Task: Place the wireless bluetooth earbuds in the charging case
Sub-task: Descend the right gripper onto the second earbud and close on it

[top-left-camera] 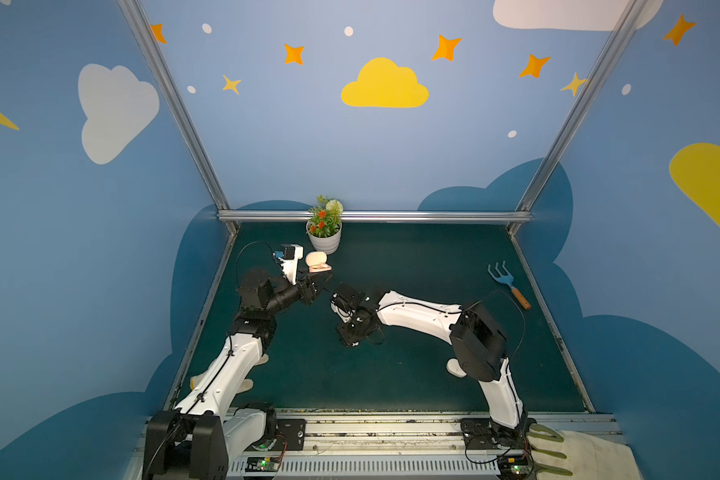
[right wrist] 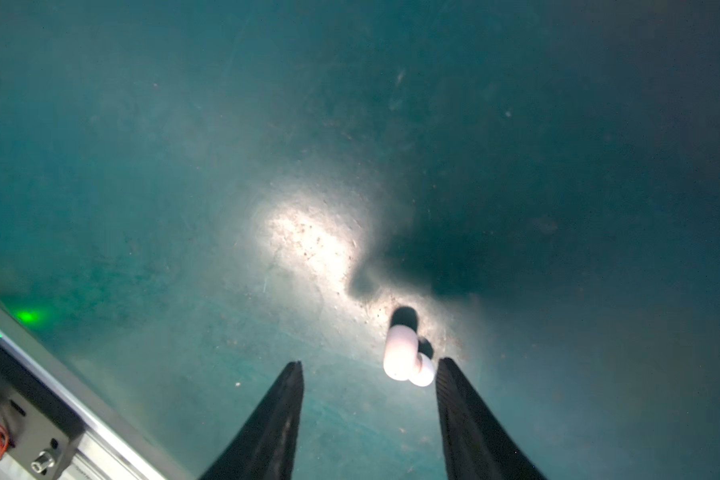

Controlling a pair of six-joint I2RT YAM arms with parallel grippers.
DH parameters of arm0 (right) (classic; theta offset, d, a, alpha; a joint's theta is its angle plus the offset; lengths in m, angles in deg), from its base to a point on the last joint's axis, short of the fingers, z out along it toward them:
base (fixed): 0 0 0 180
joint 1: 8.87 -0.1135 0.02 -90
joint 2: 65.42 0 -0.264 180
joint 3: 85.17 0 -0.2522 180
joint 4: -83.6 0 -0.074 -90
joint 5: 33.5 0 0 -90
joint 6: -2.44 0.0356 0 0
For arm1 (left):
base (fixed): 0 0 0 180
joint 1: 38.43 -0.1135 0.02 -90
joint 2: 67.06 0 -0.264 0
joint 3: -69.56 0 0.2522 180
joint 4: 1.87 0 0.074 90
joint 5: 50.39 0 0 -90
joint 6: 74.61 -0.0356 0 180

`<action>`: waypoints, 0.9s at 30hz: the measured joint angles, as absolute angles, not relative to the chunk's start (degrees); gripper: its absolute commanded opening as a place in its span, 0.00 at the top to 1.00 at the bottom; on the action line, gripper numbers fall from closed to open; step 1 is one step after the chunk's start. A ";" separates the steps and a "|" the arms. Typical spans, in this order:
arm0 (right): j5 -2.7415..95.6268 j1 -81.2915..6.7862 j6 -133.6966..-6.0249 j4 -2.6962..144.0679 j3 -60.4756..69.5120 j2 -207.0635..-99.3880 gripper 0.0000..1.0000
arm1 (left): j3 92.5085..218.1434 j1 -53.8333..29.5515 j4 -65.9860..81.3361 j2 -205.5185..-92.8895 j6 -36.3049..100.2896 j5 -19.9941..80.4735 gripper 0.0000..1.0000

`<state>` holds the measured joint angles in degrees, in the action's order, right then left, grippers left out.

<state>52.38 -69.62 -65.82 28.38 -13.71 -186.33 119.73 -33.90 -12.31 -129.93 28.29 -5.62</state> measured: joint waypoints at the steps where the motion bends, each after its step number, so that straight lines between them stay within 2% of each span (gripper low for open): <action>1: 52.46 -69.64 -65.85 28.36 -13.78 -186.50 0.53 | 119.73 -33.90 -12.29 -129.93 28.29 -5.56 0.95; 17: 52.51 -69.73 -66.87 26.39 -14.63 -189.71 0.58 | 119.73 -33.90 -12.29 -129.95 28.31 -5.53 0.95; 27: 53.49 -69.84 -67.09 25.63 -15.66 -190.89 0.68 | 119.73 -33.90 -12.29 -129.95 28.31 -5.51 0.95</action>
<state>53.49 -69.84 -67.09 25.63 -15.66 -190.89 119.73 -33.90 -12.29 -129.95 28.31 -5.51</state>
